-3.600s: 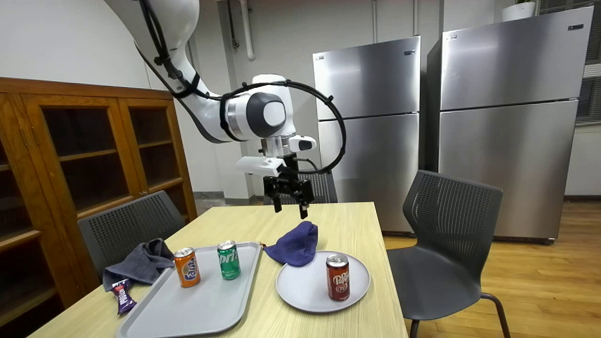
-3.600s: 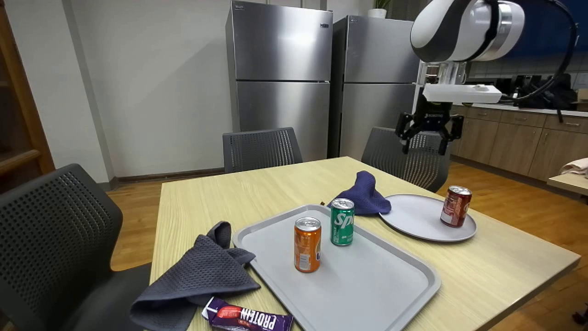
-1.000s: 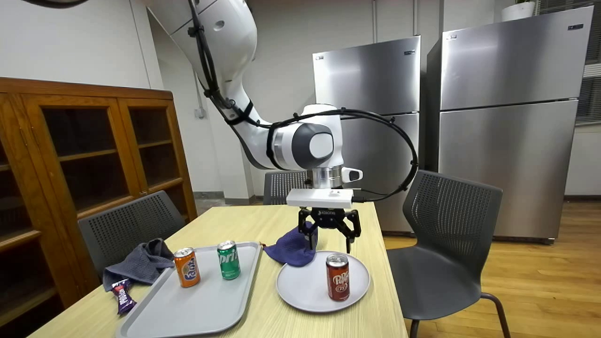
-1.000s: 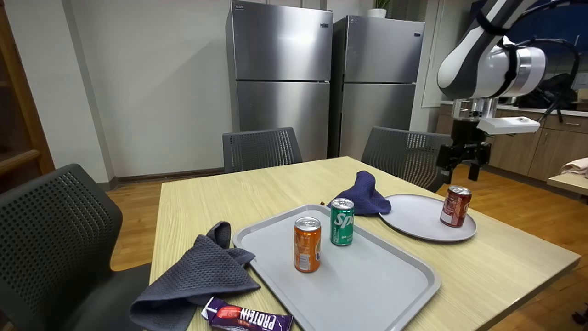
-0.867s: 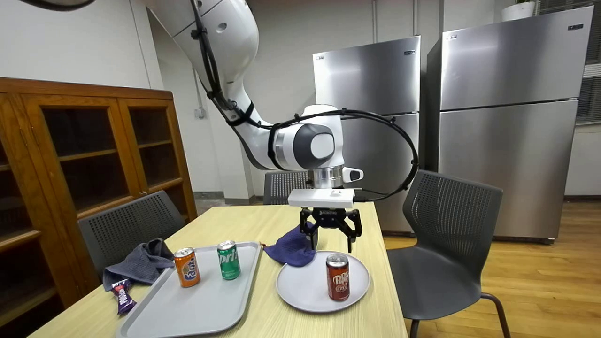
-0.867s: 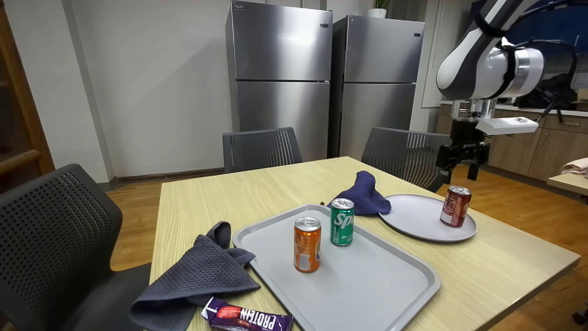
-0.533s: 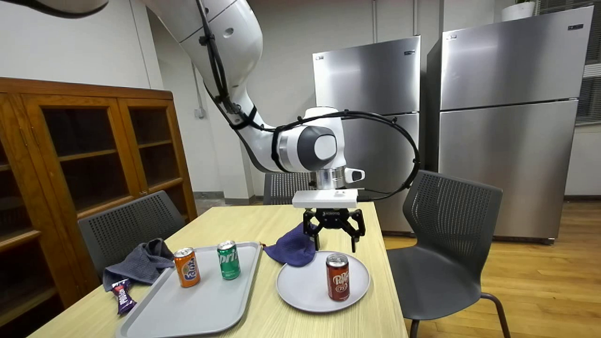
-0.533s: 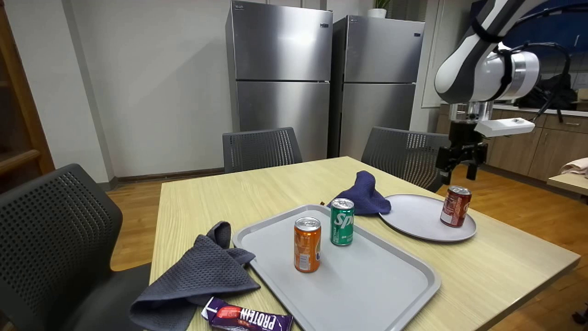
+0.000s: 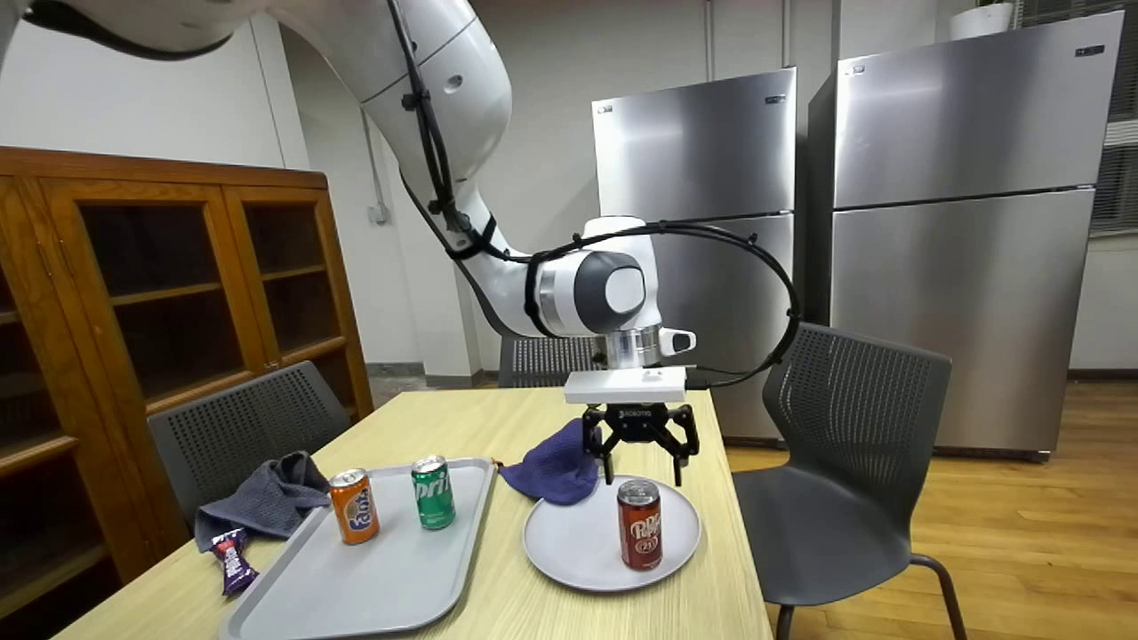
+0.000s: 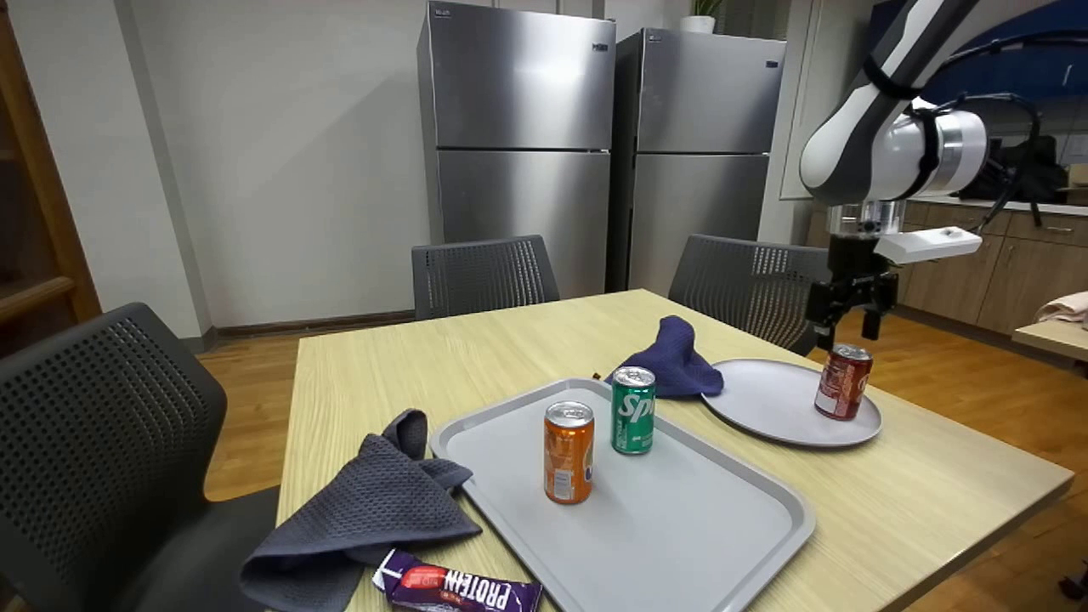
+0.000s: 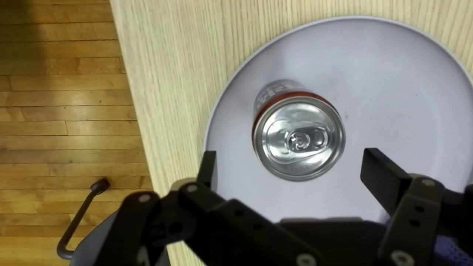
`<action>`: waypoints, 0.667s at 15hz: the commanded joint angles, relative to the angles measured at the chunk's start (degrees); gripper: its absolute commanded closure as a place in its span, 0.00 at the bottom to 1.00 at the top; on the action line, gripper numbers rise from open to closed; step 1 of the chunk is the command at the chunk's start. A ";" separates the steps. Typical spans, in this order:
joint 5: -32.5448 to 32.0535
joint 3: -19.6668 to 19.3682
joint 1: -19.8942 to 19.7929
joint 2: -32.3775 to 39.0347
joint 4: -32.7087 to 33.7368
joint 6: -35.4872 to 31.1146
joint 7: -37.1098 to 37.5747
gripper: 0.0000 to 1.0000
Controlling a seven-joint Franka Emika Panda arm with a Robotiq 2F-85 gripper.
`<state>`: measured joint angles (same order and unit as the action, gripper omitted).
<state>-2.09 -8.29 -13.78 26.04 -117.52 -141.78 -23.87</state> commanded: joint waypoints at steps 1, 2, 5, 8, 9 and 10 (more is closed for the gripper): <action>-1.68 0.65 -0.75 0.99 1.34 0.07 0.26 0.00; -1.82 0.65 -0.71 1.14 1.29 -0.03 0.30 0.00; -2.43 0.55 -0.53 1.94 1.26 0.02 0.60 0.00; -2.72 0.53 -0.48 2.91 1.51 -0.08 1.00 0.00; -2.70 0.59 -0.52 3.10 1.53 -0.04 0.95 0.00; -2.77 0.60 -0.51 3.29 1.54 -0.04 0.93 0.00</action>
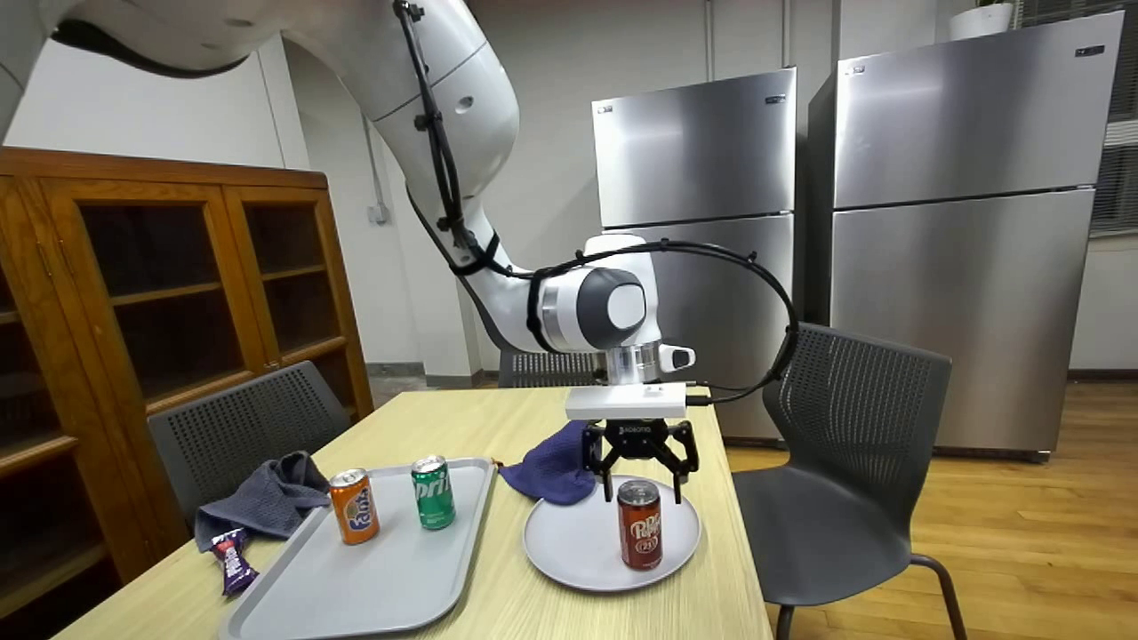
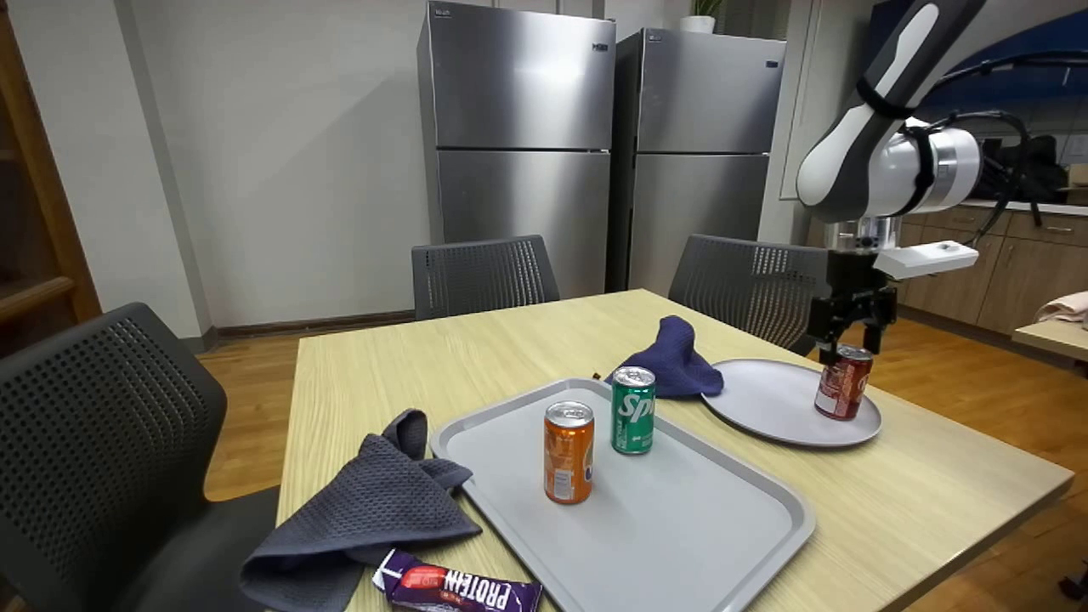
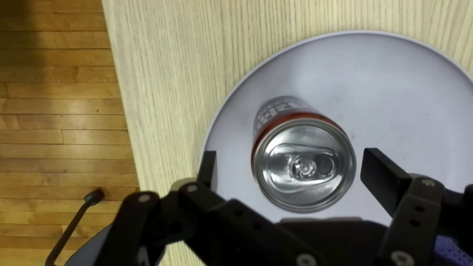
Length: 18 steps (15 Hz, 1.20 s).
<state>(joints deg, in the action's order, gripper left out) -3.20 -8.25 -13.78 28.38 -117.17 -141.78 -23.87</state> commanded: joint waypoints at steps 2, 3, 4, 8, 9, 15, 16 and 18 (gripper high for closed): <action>-1.97 0.48 -0.41 1.15 0.98 -0.14 0.99 0.00; -2.11 0.50 -0.44 1.13 0.82 -0.11 0.87 0.00; -2.38 0.45 -0.40 1.18 0.76 -0.17 0.91 0.00; -3.14 0.47 -0.37 1.37 0.68 -0.12 0.95 0.00; -3.14 0.51 -0.39 1.38 0.62 -0.09 0.93 0.00; -3.03 0.70 -0.51 1.68 0.58 -0.31 0.85 0.32; -3.00 0.72 -0.53 1.70 0.55 -0.35 0.86 0.42; -2.51 1.16 -0.90 1.70 0.75 0.65 0.10 0.58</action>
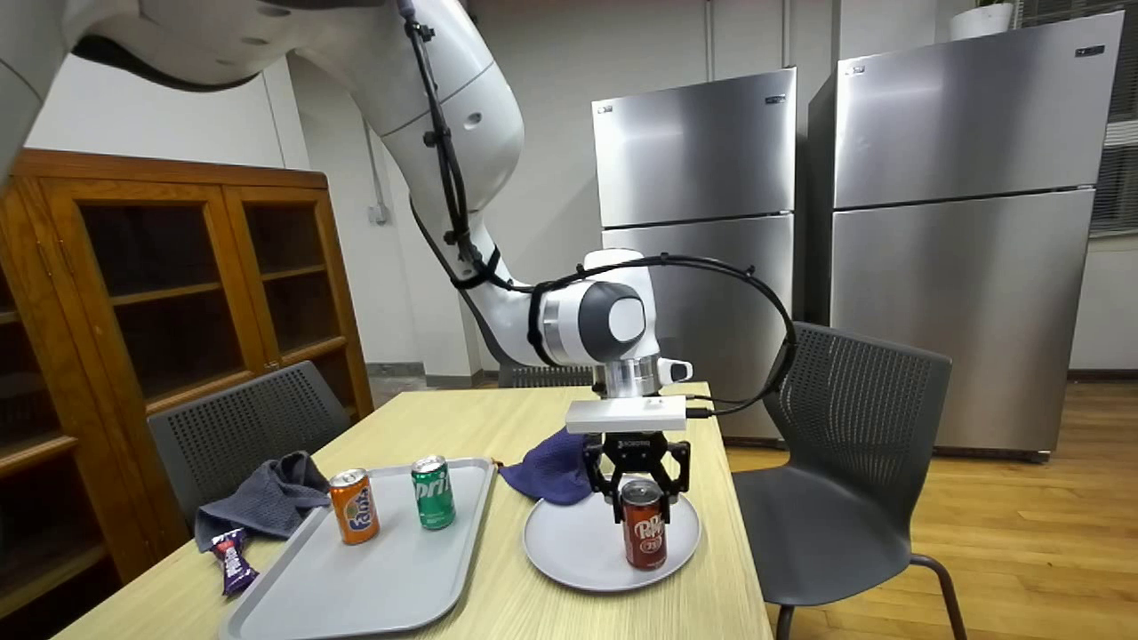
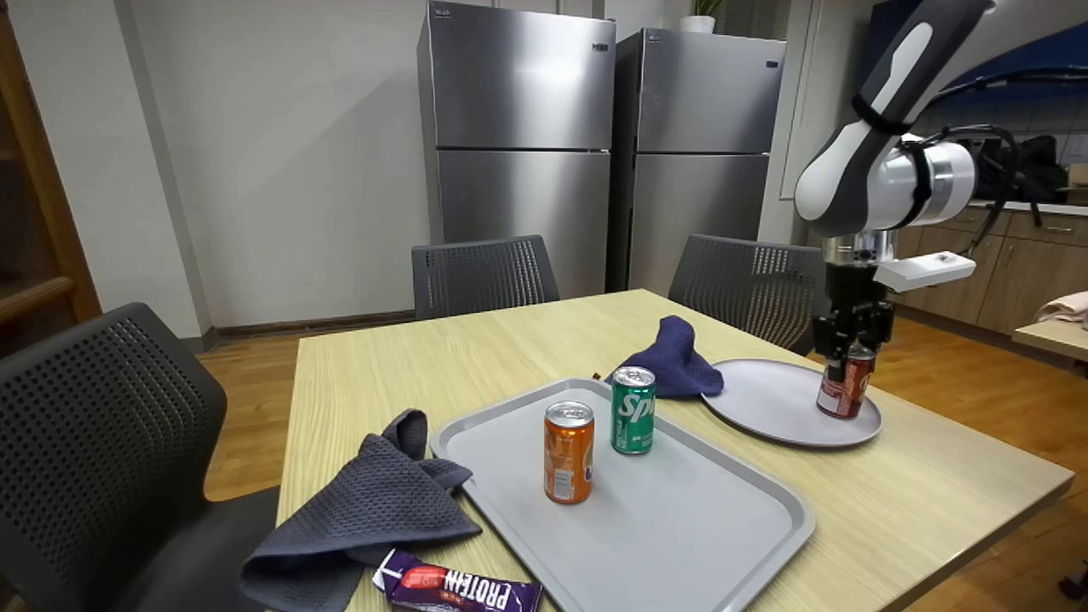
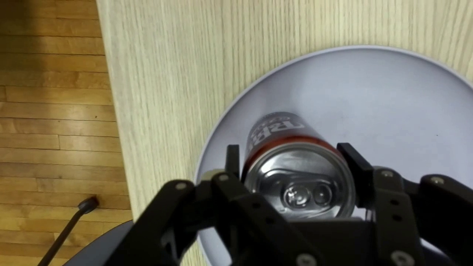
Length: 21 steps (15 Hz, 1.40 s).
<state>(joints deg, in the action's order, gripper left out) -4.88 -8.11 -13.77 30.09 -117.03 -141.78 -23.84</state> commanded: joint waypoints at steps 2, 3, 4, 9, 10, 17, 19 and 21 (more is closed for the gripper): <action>-0.88 0.98 -0.85 -0.08 0.52 0.38 0.22 0.62; -0.85 1.01 -0.88 -0.14 0.42 0.33 0.15 0.62; -0.68 1.15 -0.95 -0.41 0.19 0.38 -0.01 0.62; -0.61 1.31 -0.38 -2.80 -0.92 2.32 0.65 0.62; -0.58 1.47 -0.42 -3.21 -1.09 2.49 0.33 0.62; 0.58 3.34 -0.77 -7.57 -3.19 5.45 -1.94 0.62; 0.25 3.36 -0.30 -9.38 -4.74 5.78 -1.53 0.62; -0.18 3.36 0.44 -11.27 -6.74 5.49 -0.74 0.62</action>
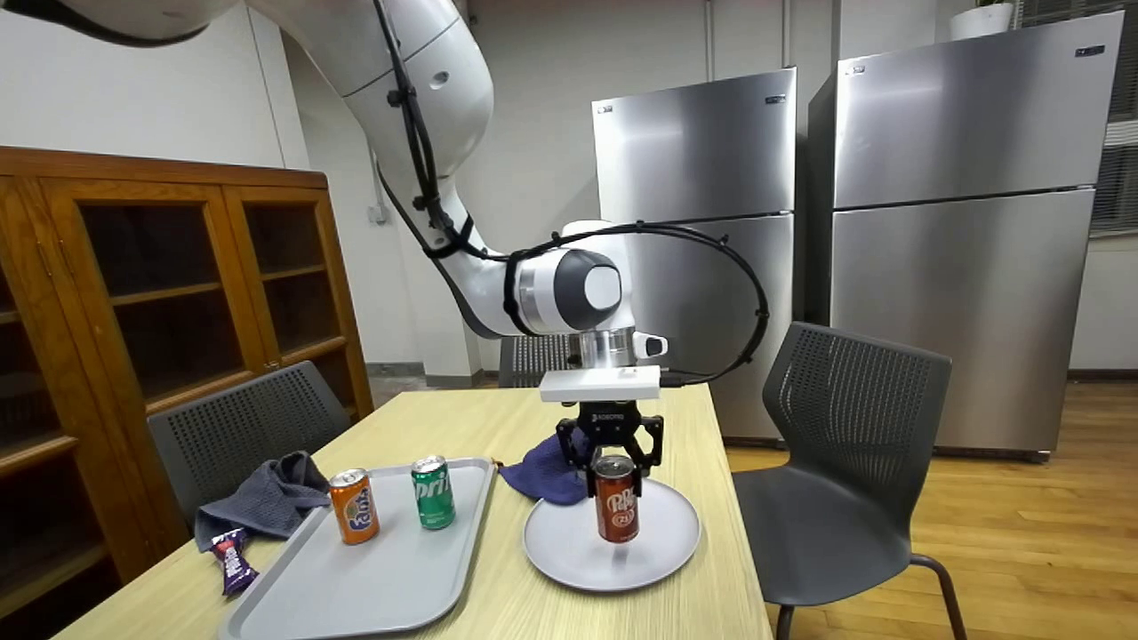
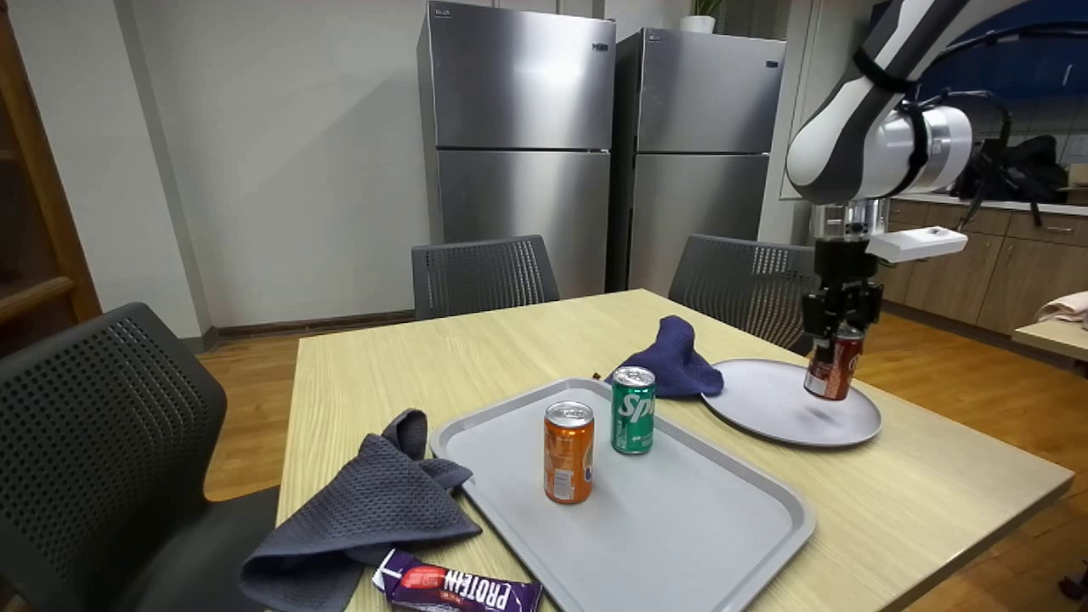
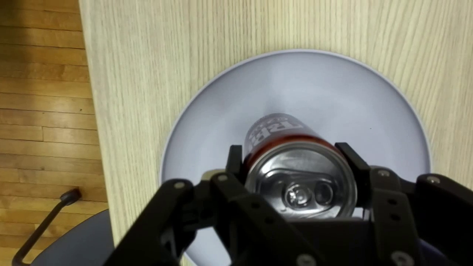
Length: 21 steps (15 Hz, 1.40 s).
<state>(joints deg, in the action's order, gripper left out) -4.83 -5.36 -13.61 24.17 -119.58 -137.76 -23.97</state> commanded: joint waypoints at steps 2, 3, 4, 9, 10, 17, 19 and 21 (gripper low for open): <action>0.00 0.92 1.07 -7.14 -6.29 1.47 0.32 0.62; -0.05 1.09 1.65 -8.11 -7.40 1.60 0.83 0.62; -0.31 1.10 2.26 -8.84 -8.41 1.39 1.39 0.62; -0.30 1.95 6.22 -12.57 -13.21 1.21 5.61 0.62; -0.22 2.19 7.09 -13.17 -14.05 1.19 6.78 0.62; 1.60 4.85 12.03 -17.12 -19.42 0.96 14.87 0.62; 2.10 5.62 13.29 -18.04 -20.56 0.95 17.41 0.62; 2.43 6.35 14.35 -18.88 -21.56 1.01 19.50 0.62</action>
<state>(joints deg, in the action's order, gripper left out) -3.51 -0.17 -0.54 9.33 -138.36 -137.68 -7.95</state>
